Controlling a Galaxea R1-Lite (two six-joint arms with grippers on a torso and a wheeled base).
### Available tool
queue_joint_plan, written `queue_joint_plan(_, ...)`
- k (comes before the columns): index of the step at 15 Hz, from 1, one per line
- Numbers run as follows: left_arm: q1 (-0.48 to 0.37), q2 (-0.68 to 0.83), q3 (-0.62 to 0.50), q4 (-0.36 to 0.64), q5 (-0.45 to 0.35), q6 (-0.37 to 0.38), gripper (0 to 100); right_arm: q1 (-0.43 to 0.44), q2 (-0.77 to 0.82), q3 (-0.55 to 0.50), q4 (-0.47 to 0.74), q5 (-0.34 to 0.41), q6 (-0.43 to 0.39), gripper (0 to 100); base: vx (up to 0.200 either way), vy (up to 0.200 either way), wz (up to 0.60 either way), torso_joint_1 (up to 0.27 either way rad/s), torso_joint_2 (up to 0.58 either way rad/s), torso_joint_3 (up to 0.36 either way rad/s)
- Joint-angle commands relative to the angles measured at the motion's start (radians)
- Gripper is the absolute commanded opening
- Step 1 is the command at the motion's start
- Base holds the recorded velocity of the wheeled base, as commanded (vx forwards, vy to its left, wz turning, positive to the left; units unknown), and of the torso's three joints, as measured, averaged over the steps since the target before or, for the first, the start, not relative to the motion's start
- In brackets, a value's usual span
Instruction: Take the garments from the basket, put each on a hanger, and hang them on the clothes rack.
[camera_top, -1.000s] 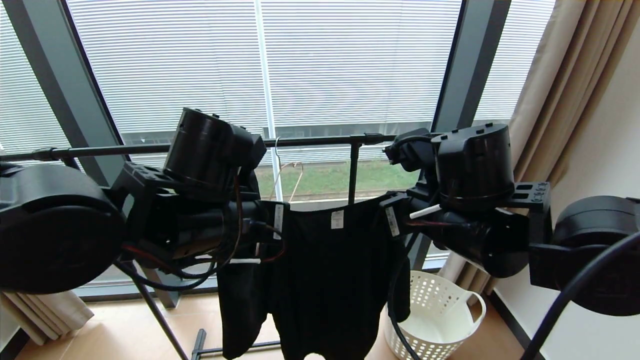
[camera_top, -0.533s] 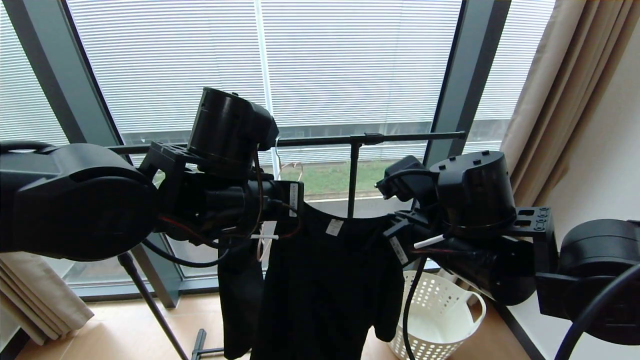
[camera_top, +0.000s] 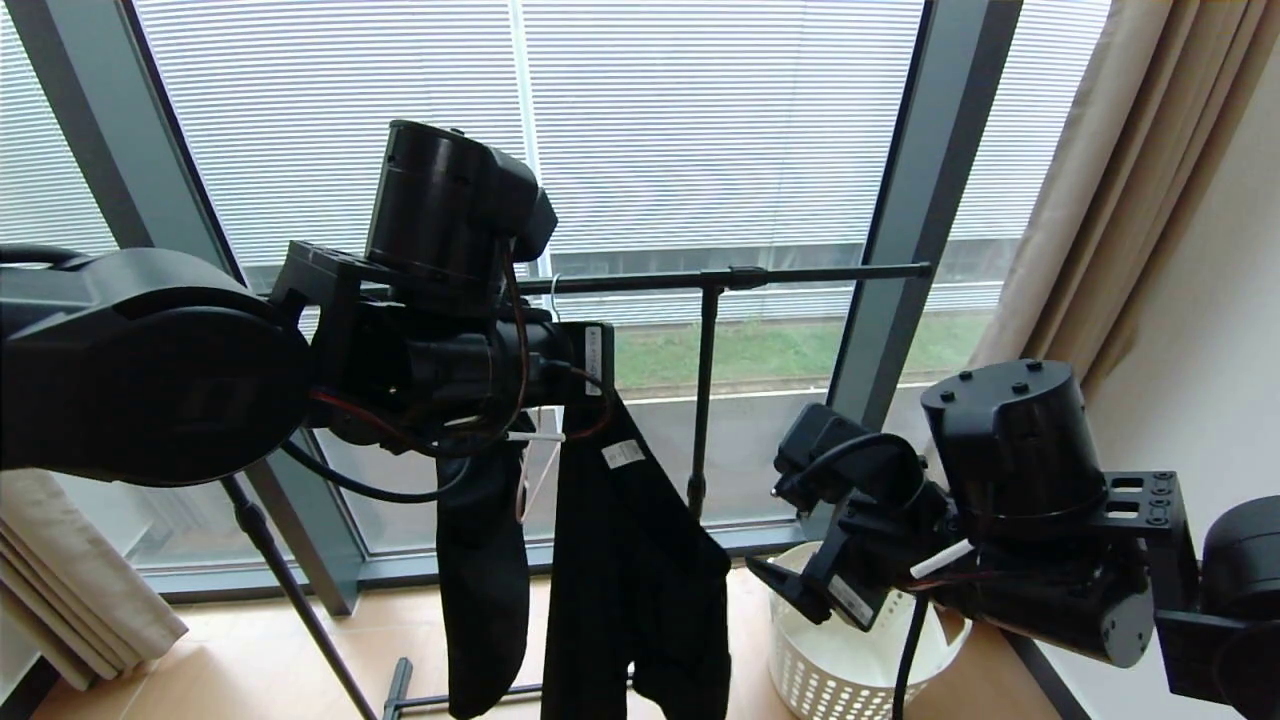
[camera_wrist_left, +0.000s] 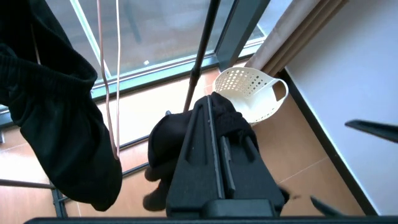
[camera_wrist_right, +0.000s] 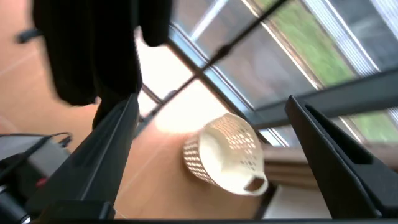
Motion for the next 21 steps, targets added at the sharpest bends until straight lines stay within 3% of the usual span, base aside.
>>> queue_joint_plan(1,-0.001,-0.002,-0.005,0.002,0.001,-0.001,0,-0.004,-0.043,0.024,-0.002,0.075,-0.004,100,0.000,0.000,0.00,0.000,0.00,0.000)
queue_joint_plan(3,-0.001,-0.005,-0.003,0.004,0.001,-0.001,0,-0.004,-0.058,0.027,-0.056,0.182,0.010,100,0.000,0.000,0.00,0.000,0.00,0.000)
queue_joint_plan(6,-0.006,-0.008,0.015,0.004,0.001,-0.001,0,0.045,-0.009,0.011,-0.197,0.185,0.211,100,0.000,0.000,0.00,0.000,0.00,0.000)
queue_joint_plan(8,-0.024,-0.011,0.030,0.004,0.018,-0.001,0,0.126,0.074,-0.067,-0.283,0.054,0.398,100,0.000,0.000,0.00,0.000,0.00,0.000)
queue_joint_plan(11,-0.050,-0.010,0.034,0.004,0.041,-0.001,0,0.187,0.177,-0.162,-0.303,-0.120,0.507,100,0.000,0.000,0.00,0.000,0.00,0.000)
queue_joint_plan(16,-0.064,-0.008,0.034,0.005,0.078,0.002,0,0.214,0.197,-0.174,-0.343,-0.166,0.522,100,0.000,0.000,0.00,0.000,0.00,0.000)
queue_joint_plan(21,-0.076,-0.010,0.035,0.005,0.078,0.002,0,0.180,0.216,-0.205,-0.341,-0.201,0.525,100,0.000,0.000,0.00,0.000,0.00,0.000)
